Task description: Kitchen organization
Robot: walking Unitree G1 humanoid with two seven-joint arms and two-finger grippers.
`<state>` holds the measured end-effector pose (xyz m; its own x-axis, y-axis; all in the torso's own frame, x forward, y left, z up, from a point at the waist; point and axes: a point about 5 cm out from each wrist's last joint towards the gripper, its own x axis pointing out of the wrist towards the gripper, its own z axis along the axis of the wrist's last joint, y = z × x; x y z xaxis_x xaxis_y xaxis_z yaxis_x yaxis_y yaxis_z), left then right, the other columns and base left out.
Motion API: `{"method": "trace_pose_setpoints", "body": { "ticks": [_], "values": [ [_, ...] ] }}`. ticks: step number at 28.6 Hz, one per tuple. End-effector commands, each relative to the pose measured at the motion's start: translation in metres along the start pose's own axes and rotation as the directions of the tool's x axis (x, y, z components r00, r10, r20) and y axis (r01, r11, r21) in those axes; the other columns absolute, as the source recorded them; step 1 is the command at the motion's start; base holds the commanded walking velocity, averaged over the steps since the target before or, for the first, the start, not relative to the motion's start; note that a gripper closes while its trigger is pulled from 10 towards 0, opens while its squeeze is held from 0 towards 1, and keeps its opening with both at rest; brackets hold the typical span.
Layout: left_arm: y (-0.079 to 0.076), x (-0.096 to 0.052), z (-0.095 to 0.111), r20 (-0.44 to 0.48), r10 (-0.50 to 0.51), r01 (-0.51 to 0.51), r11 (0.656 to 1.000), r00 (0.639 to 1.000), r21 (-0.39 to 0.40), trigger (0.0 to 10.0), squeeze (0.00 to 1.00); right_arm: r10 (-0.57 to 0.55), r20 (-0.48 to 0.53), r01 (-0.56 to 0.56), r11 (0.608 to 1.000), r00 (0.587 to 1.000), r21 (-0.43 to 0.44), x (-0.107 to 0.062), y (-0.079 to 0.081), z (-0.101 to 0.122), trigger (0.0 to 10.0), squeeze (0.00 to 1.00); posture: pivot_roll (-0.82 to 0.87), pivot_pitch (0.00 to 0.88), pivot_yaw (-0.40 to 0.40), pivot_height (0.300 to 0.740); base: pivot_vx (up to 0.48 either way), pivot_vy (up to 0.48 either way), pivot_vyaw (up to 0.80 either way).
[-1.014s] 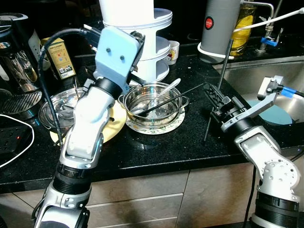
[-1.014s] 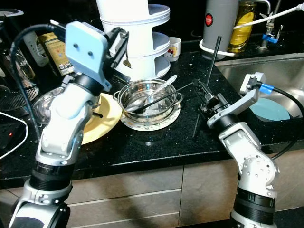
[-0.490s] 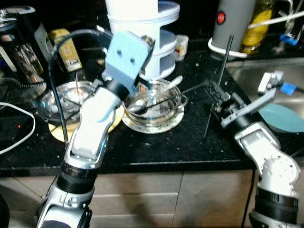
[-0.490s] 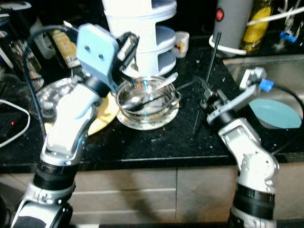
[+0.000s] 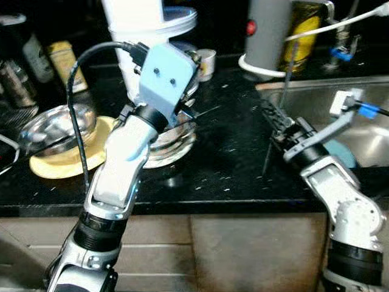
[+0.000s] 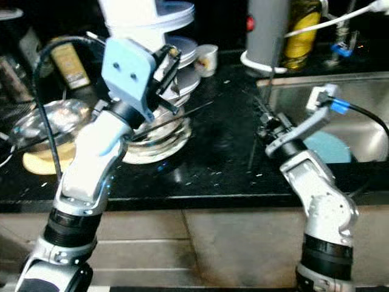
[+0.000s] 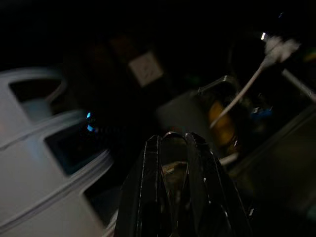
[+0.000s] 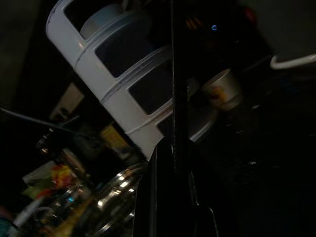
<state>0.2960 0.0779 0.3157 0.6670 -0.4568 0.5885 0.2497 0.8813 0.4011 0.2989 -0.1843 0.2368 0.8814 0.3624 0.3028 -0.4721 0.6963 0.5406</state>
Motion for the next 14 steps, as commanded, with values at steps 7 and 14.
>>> {"method": "trace_pose_setpoints", "body": {
  "ticks": [7,14],
  "values": [
    [0.001,0.000,0.000,0.006,0.001,-0.001,0.999,1.000,0.039,10.0,0.00,0.004,-0.035,-0.005,0.999,0.999,-0.034,0.002,0.002,-0.007,10.0,0.00,-0.07,0.000,0.033,0.740,0.000,-0.158,0.00],
    [-0.010,-0.006,-0.007,-0.002,-0.067,0.066,0.996,0.998,-0.065,10.0,0.00,0.002,-0.033,-0.003,0.999,0.999,-0.046,0.002,0.002,-0.006,10.0,0.00,-0.07,0.000,0.036,0.740,0.000,0.000,0.00]
  ]
}}
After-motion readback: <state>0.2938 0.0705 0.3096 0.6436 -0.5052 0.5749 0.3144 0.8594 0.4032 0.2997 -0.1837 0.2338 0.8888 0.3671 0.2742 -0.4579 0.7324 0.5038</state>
